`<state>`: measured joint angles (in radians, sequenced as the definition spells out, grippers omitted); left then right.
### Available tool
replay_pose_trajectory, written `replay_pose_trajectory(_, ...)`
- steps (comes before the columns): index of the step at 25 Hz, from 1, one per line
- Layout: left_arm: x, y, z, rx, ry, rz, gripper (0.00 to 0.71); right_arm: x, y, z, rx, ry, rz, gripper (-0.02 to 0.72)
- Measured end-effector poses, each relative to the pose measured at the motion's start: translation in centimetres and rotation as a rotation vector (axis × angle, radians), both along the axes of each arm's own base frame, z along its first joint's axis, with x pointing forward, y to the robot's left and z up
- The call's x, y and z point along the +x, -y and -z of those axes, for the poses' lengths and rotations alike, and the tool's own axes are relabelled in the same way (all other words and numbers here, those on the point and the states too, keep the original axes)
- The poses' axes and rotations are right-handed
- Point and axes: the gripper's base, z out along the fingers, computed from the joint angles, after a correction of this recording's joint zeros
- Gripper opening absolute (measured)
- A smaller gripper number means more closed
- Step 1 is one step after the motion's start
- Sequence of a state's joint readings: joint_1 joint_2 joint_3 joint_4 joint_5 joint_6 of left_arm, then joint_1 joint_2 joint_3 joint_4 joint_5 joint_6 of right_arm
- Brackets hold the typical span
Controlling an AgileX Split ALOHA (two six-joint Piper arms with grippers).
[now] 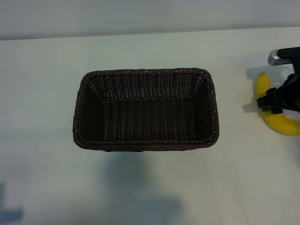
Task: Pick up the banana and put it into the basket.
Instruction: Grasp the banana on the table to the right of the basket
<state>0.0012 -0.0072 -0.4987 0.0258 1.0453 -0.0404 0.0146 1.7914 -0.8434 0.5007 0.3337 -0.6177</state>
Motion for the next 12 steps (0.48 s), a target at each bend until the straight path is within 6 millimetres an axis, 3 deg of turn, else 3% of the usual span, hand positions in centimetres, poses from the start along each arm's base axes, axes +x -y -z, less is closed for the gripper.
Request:
replay_pose_trajectory(7, 0.00, 0.00, 0.00, 0.000, 0.000, 0.000, 0.479, 0.06, -0.48, 0.84, -0.003, -0.024, -0.016, 0.572)
replay_pose_trajectory(12, 0.00, 0.00, 0.00, 0.000, 0.000, 0.000, 0.479, 0.09, -0.46, 0.84, -0.005, -0.020, -0.016, 0.484)
